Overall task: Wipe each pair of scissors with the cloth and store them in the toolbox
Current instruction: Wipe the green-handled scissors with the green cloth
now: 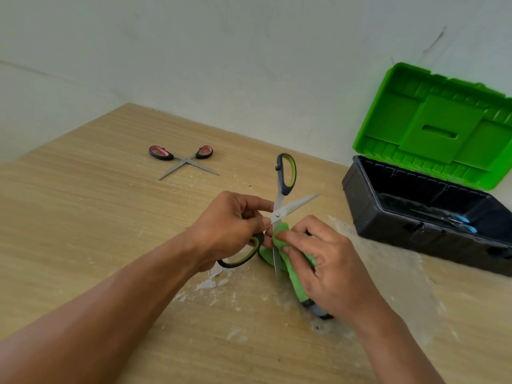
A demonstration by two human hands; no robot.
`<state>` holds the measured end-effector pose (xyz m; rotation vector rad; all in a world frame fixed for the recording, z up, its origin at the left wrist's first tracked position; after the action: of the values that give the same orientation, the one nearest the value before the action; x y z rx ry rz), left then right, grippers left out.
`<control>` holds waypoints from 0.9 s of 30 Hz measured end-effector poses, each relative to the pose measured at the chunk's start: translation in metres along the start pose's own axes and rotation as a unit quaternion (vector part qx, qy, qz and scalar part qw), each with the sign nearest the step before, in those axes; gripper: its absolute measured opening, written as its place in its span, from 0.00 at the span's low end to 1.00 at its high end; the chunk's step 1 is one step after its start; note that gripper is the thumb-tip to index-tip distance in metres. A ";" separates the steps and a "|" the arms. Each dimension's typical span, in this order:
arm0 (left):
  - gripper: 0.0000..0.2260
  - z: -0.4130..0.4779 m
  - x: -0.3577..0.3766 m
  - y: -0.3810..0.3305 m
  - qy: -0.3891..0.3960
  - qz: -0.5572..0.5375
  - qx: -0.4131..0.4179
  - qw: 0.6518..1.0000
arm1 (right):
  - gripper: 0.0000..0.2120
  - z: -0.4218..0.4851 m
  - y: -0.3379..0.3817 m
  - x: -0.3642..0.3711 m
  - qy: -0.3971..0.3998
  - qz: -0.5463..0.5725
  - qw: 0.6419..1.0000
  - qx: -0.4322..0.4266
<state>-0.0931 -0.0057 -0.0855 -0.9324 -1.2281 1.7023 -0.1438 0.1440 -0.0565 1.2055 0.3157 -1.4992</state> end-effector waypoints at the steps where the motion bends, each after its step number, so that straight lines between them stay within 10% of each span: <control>1: 0.12 0.000 0.001 -0.001 0.000 -0.005 -0.001 1.000 | 0.11 0.000 -0.002 -0.002 -0.007 0.009 1.000 0.003; 27: 0.09 0.003 -0.014 0.008 -0.061 -0.158 -0.086 0.982 | 0.12 -0.005 0.001 -0.002 0.089 0.107 0.990 -0.006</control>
<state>-0.0918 -0.0206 -0.0910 -0.6945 -1.5348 1.4348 -0.1407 0.1479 -0.0566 1.3234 0.3043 -1.2065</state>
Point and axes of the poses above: each hand's wrist, its own z-axis towards the middle knuckle, its own x-axis out of the palm, y = z × x, the point moved 7 cm from there along z, towards the middle knuckle, and after that the axes turned 14 degrees about x, right-handed, at the moved point
